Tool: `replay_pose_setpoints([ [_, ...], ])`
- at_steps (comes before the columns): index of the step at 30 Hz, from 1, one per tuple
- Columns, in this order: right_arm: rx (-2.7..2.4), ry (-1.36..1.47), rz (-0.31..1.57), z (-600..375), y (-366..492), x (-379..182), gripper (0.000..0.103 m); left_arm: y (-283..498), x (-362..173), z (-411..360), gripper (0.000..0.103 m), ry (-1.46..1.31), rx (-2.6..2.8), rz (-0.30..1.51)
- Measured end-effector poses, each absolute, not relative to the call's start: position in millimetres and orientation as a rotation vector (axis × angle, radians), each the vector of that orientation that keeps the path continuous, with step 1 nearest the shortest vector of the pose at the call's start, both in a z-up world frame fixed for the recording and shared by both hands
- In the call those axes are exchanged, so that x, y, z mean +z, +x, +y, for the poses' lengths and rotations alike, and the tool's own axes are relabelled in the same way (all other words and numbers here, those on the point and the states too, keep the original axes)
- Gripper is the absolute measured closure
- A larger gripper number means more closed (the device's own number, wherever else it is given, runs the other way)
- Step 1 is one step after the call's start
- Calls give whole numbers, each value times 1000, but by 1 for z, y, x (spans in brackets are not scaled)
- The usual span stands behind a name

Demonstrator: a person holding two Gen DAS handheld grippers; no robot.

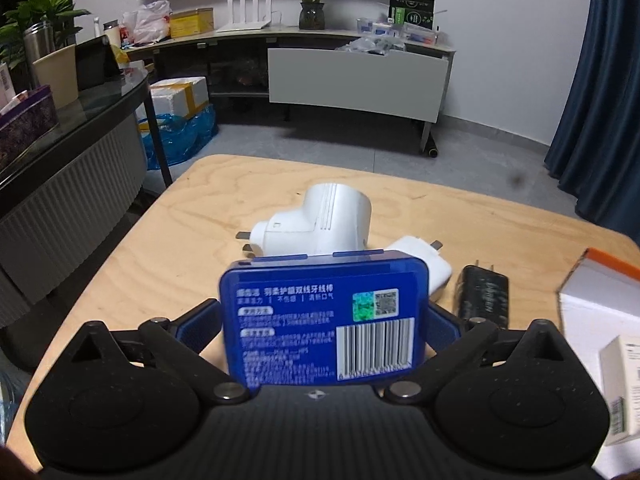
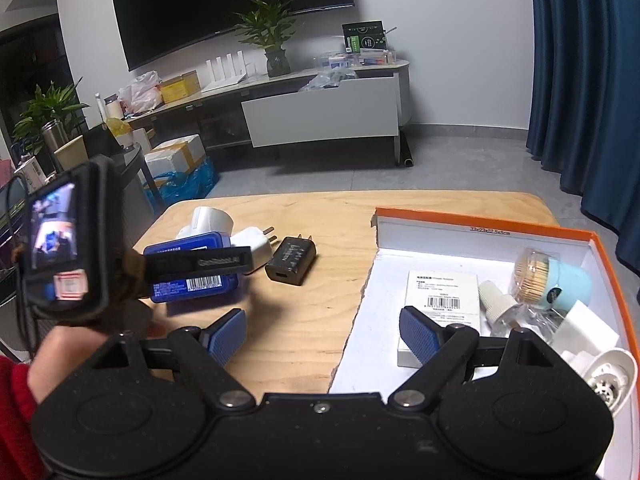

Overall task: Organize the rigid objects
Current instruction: 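Grasp the blue floss tin with the left gripper while the right gripper grasps the black charger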

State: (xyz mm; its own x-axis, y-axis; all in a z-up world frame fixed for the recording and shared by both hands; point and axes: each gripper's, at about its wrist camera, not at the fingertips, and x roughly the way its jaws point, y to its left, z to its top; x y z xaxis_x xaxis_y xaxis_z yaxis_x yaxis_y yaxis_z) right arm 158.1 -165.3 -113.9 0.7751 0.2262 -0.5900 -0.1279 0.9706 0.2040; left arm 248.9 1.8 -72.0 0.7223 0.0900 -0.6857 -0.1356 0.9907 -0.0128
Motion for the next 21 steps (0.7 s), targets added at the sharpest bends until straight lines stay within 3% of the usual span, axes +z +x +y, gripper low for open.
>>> replay_pose_setpoints([
  [1, 193, 156, 659, -165, 160, -114, 4, 249, -73, 2, 7, -55, 110, 751],
  [12, 227, 162, 703, -147, 193, -121, 4, 212, -58, 26, 8, -5, 53, 723],
  [21, 219, 113, 766, -108, 261, -136, 19, 183, -46, 45, 8, -14, 32, 710],
])
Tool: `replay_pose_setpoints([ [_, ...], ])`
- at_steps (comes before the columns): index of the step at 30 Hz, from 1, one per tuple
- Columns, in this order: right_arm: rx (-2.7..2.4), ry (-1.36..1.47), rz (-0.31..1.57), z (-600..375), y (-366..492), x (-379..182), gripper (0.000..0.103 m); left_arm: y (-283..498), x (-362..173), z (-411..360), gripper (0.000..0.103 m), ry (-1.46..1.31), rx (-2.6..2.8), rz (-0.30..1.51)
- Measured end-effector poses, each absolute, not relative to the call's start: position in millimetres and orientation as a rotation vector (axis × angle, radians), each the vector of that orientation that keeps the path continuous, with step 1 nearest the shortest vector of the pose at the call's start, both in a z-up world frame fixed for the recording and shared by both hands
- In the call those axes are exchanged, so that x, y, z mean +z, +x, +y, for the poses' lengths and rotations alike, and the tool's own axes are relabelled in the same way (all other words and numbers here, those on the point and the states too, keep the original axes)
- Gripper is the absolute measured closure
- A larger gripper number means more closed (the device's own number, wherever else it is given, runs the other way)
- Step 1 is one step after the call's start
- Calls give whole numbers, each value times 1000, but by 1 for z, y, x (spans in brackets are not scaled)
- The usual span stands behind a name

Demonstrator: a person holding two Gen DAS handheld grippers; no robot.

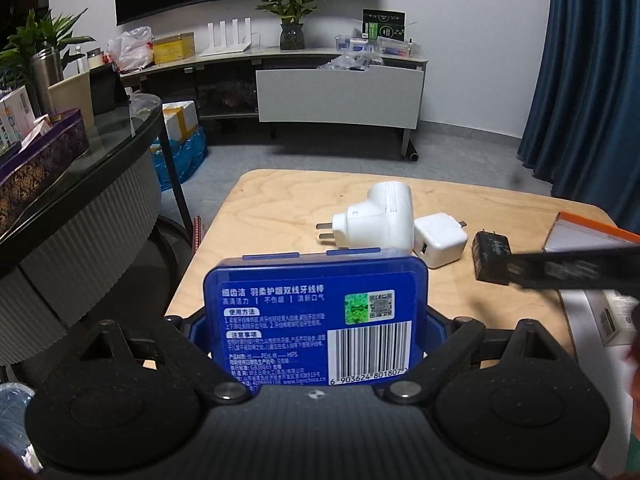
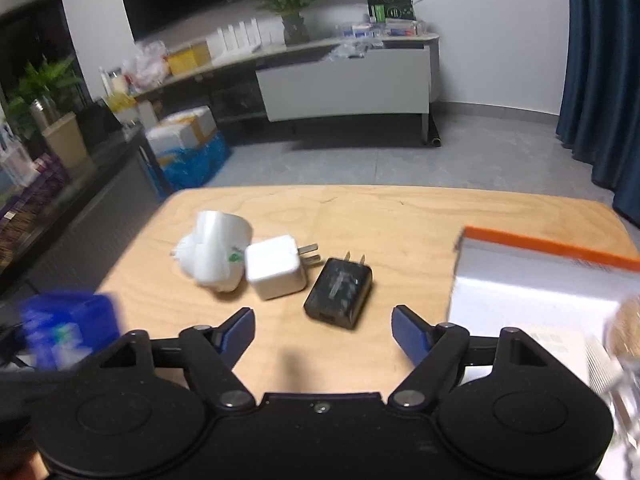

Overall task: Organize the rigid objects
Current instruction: 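Grasp the blue floss tin with the left gripper while the right gripper grasps the black charger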

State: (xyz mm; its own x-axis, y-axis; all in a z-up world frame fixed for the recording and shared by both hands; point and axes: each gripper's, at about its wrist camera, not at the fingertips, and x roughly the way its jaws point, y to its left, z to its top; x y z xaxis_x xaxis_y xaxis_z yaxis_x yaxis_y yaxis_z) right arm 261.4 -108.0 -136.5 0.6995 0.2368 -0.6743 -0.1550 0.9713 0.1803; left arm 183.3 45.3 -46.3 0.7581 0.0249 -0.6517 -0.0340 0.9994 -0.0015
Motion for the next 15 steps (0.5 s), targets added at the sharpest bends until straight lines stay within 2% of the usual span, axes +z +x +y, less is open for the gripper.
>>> replay_pose_setpoints([
  [2, 203, 118, 797, -104, 276, -146, 26, 185, -48, 48, 8, -29, 25, 712],
  [6, 162, 88, 802, -97, 293, -156, 26, 188, -52, 52, 8, -40, 17, 720],
  [7, 154, 67, 796, -94, 295, -157, 31, 189, -52, 53, 8, -43, 18, 719],
  [10, 137, 37, 784, -90, 297, -156, 58, 191, -53, 53, 8, -48, 21, 721],
  [15, 150, 23, 763, -91, 275, -154, 59, 186, -51, 56, 8, -49, 27, 719],
])
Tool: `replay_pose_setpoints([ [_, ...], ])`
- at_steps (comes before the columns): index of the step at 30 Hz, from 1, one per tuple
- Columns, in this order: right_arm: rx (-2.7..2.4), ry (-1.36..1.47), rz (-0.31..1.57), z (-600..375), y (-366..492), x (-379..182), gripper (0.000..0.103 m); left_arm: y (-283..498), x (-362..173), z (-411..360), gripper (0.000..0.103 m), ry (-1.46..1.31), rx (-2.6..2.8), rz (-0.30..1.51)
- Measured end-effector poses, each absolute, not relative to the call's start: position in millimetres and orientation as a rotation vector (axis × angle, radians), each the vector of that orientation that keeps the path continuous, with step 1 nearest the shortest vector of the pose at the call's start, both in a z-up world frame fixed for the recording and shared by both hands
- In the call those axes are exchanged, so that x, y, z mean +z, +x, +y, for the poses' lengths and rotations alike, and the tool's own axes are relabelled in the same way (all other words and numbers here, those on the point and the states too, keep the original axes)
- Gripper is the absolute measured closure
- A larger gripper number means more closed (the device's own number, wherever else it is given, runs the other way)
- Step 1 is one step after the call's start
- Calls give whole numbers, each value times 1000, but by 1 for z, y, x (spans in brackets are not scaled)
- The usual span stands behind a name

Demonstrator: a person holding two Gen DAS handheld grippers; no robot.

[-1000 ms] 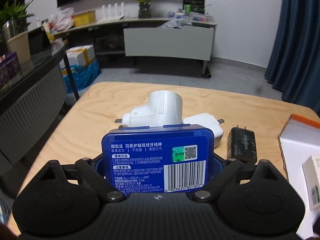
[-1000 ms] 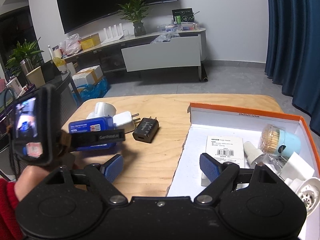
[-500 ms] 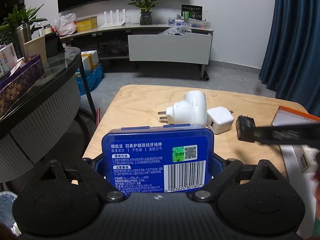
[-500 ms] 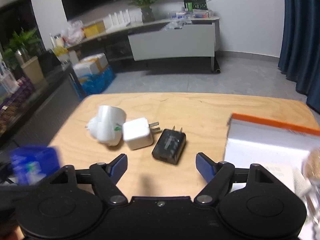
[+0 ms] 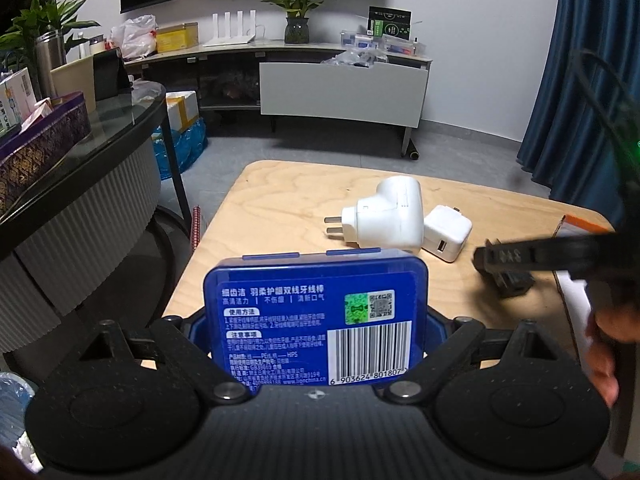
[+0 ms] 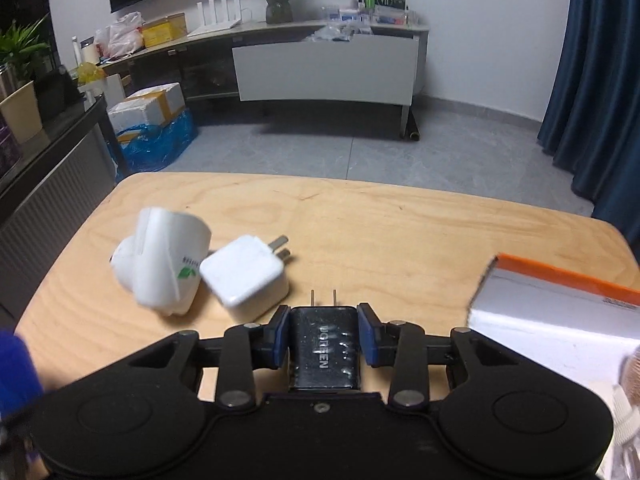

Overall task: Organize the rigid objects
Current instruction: 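Grasp the blue floss tin with the left gripper while the right gripper grasps the black charger, then carry the blue tin and black charger toward the white box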

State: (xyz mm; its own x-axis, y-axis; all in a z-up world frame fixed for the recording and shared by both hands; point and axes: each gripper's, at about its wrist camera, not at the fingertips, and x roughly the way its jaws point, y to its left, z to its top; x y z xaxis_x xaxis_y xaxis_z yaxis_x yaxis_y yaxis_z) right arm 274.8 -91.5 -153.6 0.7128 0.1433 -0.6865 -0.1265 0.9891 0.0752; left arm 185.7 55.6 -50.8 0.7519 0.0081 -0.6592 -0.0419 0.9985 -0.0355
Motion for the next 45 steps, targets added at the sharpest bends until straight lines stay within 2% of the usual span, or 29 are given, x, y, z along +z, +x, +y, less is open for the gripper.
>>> replay_pose_setpoints([
  [18, 232, 78, 631, -119, 137, -85, 59, 133, -16, 28, 8, -25, -15, 686],
  [31, 197, 112, 603, -142, 77, -76, 59, 101, -4, 7, 8, -12, -66, 670],
  [45, 150, 131, 578, -163, 49, -72, 59, 85, 1, -12, 8, -2, -109, 660],
])
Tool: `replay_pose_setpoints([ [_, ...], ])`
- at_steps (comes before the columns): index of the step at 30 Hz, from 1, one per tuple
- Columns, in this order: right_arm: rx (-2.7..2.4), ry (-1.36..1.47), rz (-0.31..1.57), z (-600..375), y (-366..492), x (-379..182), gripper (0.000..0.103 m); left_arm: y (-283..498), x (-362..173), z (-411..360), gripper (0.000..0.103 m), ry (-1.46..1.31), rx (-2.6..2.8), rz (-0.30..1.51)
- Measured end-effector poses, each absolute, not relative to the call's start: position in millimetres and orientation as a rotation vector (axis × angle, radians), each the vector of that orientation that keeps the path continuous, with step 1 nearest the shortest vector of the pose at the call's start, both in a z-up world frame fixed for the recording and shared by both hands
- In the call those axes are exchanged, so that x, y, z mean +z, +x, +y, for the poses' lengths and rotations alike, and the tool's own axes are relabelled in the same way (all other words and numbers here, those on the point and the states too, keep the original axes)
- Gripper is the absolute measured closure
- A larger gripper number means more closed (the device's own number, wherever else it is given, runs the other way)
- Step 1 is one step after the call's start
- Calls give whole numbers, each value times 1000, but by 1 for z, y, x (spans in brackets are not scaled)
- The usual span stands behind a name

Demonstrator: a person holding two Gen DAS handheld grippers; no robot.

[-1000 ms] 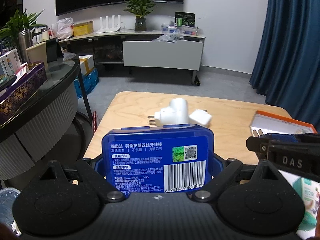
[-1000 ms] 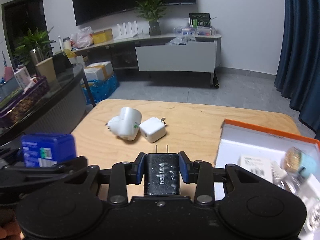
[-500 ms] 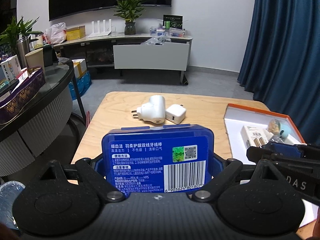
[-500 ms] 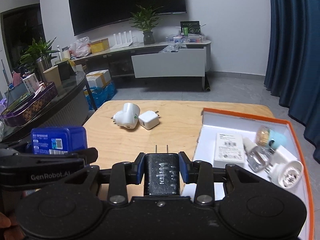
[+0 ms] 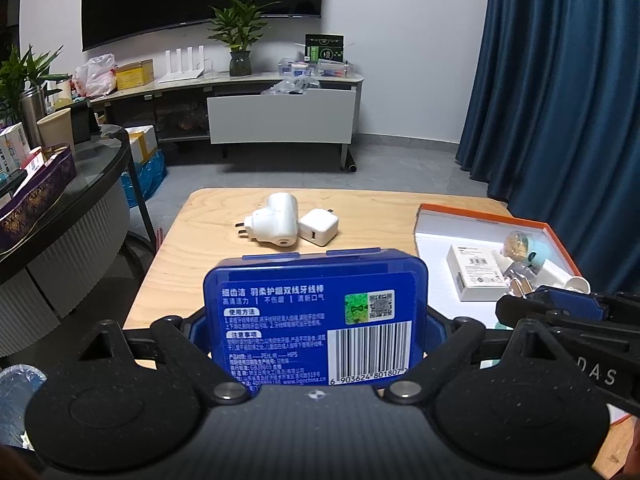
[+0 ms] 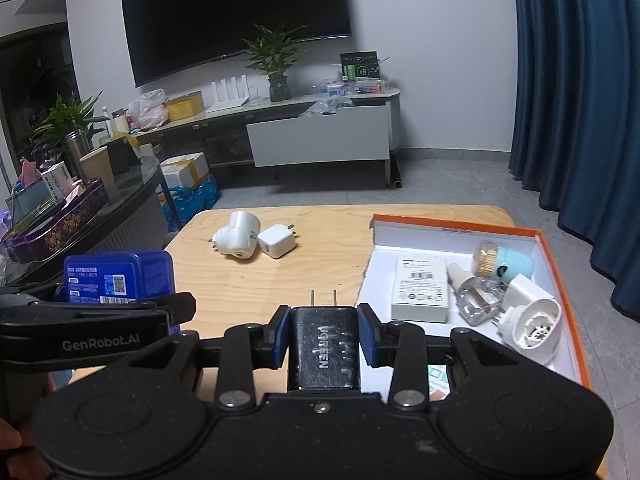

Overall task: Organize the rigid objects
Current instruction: 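Carry the blue tin and black charger toward the white box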

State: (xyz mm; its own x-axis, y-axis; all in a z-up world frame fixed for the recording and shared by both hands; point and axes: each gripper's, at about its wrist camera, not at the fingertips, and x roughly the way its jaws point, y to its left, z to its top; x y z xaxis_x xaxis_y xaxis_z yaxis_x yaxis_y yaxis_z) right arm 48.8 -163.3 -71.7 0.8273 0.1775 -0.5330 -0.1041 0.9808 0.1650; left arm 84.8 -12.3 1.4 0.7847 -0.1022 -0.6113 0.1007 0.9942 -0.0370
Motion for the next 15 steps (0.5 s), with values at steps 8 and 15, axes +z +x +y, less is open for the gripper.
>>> replay_pose_setpoints([
  [8, 127, 144, 566, -175, 40, -69, 59, 82, 2, -20, 8, 7, -132, 661],
  [15, 103, 154, 556, -185, 37, -67, 59, 80, 3, -28, 8, 14, -153, 660],
])
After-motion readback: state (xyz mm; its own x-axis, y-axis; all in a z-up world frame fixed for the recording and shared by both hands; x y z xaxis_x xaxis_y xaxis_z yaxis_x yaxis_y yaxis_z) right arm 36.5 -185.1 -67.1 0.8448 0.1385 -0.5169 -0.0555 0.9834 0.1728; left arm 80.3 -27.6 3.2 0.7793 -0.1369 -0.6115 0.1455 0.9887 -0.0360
